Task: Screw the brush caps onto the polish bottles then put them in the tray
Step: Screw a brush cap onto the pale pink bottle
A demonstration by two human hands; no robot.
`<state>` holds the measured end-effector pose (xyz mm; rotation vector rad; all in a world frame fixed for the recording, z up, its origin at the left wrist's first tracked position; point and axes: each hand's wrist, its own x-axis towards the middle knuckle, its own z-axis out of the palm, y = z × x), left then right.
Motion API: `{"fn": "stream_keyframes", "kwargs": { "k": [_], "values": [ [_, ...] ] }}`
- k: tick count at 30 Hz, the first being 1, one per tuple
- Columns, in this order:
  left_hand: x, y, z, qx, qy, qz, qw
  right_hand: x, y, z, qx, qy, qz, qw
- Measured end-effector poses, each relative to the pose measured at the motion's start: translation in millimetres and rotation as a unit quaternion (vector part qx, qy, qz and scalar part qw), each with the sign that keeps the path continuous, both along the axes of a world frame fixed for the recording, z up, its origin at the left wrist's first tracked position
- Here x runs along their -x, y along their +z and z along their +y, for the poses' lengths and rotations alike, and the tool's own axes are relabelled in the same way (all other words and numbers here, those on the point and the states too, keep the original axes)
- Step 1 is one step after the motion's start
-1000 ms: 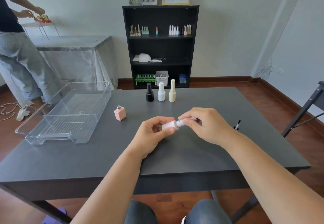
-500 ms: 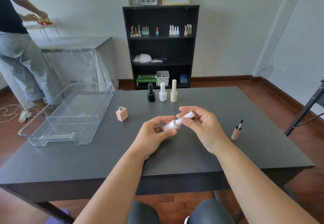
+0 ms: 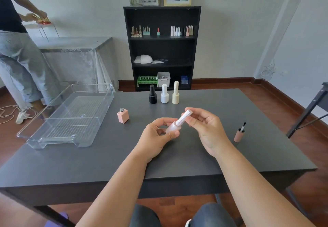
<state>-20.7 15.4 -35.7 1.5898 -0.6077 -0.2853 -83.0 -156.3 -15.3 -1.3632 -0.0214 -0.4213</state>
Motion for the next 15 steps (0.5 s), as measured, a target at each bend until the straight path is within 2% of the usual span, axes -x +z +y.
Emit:
{"fn": "stream_keyframes", "kwargs": {
  "k": [5, 11, 15],
  "values": [
    [0.9, -0.2, 1.0, -0.004, 0.007, -0.013, 1.0, -5.1, 3.5, 10.3, -0.032, 0.015, -0.004, 0.999],
    [1.9, -3.4, -0.6, -0.028, 0.031, -0.038, 0.998, -12.3, 0.5, 14.8, 0.01, -0.093, 0.048, 0.995],
    [3.2, -4.5, -2.9, -0.036, 0.062, -0.076, 0.994, -16.2, -3.1, 20.6, 0.042, -0.137, 0.046, 0.989]
  ]
}}
